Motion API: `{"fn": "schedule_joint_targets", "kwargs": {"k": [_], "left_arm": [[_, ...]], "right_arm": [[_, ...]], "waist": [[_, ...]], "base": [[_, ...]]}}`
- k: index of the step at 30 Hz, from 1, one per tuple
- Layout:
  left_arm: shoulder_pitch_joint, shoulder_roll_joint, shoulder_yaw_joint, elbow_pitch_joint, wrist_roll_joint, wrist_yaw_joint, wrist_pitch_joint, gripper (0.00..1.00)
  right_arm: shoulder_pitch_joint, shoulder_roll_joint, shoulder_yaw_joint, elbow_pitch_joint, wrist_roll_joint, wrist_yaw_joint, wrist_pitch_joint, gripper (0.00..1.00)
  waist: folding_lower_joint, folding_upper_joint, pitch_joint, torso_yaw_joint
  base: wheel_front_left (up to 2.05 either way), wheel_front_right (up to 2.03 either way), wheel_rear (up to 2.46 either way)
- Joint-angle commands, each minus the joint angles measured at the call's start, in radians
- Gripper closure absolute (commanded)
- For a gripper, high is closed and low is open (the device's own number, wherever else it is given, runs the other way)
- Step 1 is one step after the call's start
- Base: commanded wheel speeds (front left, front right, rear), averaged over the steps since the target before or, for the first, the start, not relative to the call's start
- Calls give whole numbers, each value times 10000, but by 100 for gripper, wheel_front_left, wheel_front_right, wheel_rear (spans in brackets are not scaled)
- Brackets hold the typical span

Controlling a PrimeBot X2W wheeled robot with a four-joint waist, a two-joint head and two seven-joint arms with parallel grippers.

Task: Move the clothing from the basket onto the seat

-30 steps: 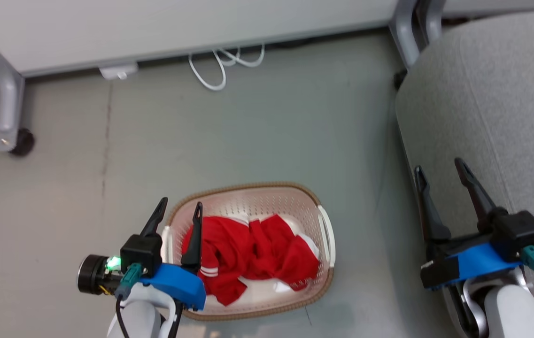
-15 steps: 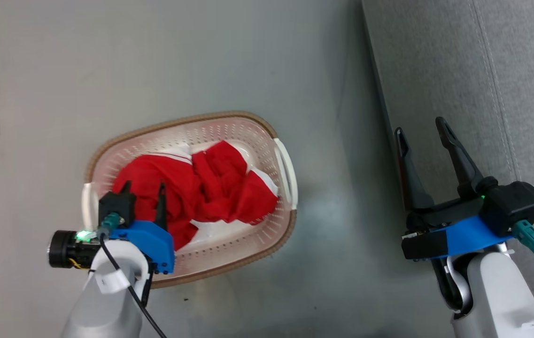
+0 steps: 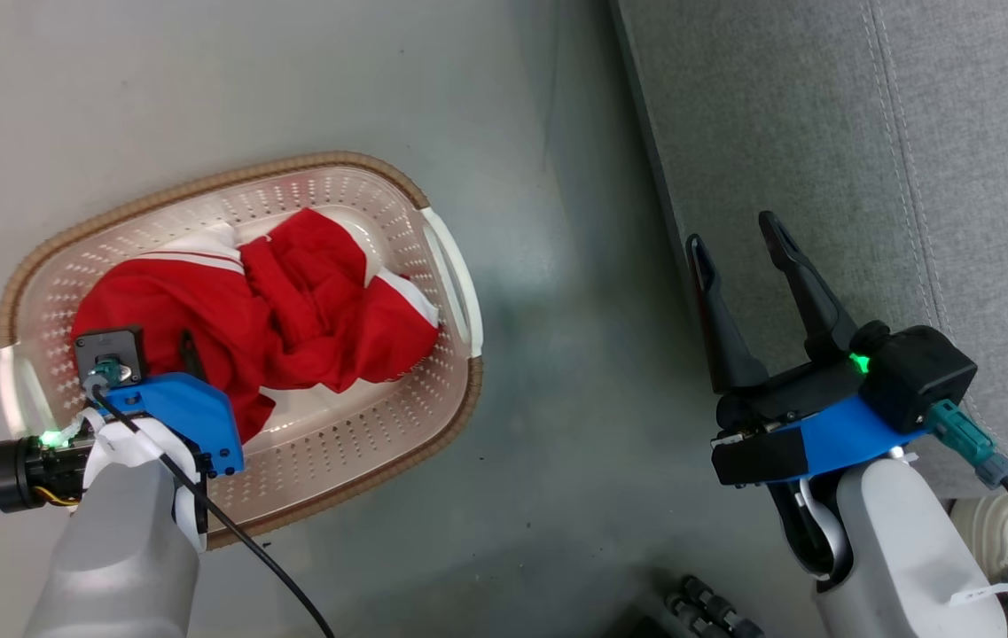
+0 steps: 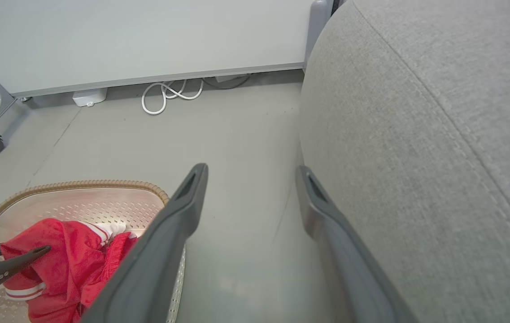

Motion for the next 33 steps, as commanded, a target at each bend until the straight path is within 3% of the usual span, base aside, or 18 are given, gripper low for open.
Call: {"fn": "schedule_joint_targets", "kwargs": {"k": [1, 4, 5, 7, 23, 33], "left_arm": [[-177, 82, 39, 44, -49, 53, 37, 0], [-273, 121, 101, 278, -163, 49, 147, 0], [-312, 133, 90, 341, -182, 34, 158, 9], [-373, 134, 54, 473, -235, -86, 206, 100], [-569, -10, -163, 1196, -484, -458, -252, 100], [-111, -485, -360, 1572, -671, -957, -589, 100]], "right_arm": [[-211, -20, 24, 16, 93, 1, -59, 0], [-255, -18, 130, -70, 234, 1, -59, 0], [-235, -18, 156, -88, 267, 1, -59, 0], [-239, -18, 194, -127, 296, 1, -60, 0], [-242, -18, 88, -113, 232, 3, -64, 0], [42, -21, -109, 235, -84, 1, -62, 0]], "waist": [[-2, 1, 141, -147], [-2, 1, 215, -249], [-2, 1, 232, -273], [-2, 1, 261, -314], [-2, 1, -5, -288], [-2, 1, -1416, 112]], "base": [[0, 0, 0], [0, 0, 0], [0, 0, 0], [0, 0, 0], [0, 0, 0], [0, 0, 0]]}}
